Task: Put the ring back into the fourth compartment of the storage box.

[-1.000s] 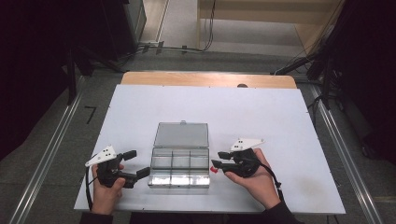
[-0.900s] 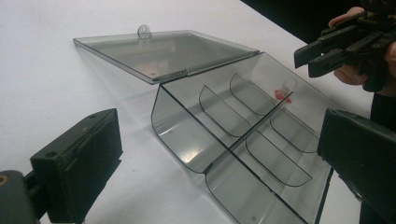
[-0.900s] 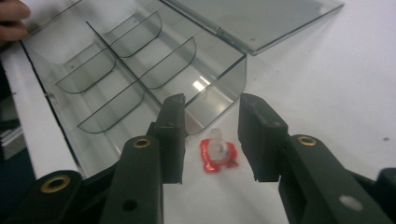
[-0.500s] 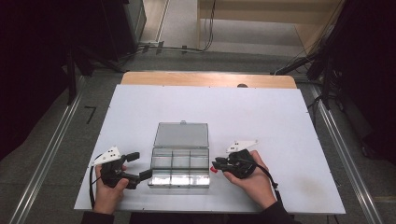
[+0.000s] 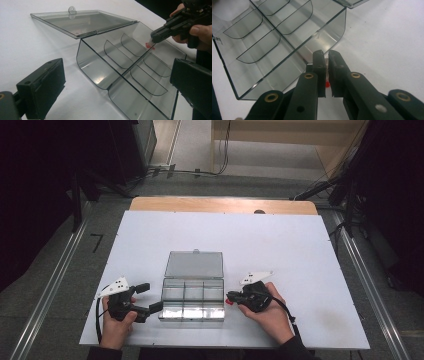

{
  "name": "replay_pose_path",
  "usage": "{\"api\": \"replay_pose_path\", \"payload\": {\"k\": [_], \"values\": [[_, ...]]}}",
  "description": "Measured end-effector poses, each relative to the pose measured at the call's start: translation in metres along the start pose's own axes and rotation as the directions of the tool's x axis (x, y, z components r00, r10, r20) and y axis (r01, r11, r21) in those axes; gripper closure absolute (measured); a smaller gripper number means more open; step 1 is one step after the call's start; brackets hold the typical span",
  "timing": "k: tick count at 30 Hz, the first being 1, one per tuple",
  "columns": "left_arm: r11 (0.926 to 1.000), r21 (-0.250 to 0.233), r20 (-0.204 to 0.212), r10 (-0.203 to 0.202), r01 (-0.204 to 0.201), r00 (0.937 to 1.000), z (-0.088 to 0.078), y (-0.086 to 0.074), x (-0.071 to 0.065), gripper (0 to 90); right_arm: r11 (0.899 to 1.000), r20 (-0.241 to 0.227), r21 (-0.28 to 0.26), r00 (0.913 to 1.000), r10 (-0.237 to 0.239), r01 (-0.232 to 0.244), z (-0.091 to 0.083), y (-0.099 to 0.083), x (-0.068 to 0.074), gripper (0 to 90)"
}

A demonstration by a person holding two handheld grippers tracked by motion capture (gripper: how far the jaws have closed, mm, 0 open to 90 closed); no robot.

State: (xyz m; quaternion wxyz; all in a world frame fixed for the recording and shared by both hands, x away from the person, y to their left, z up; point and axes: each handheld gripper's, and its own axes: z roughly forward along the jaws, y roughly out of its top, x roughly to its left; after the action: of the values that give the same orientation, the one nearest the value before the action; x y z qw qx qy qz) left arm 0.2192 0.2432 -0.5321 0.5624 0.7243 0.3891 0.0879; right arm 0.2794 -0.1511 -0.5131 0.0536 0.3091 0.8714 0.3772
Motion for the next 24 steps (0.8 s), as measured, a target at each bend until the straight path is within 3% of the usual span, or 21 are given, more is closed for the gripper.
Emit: {"api": "replay_pose_path", "payload": {"k": [24], "values": [[1.0000,0.003,0.004,0.003,-0.003,1.0000,0.001,0.000,0.000,0.0,0.999,-0.007,-0.050,1.0000,0.002,-0.002,-0.013,0.003,-0.003,84.6]]}}
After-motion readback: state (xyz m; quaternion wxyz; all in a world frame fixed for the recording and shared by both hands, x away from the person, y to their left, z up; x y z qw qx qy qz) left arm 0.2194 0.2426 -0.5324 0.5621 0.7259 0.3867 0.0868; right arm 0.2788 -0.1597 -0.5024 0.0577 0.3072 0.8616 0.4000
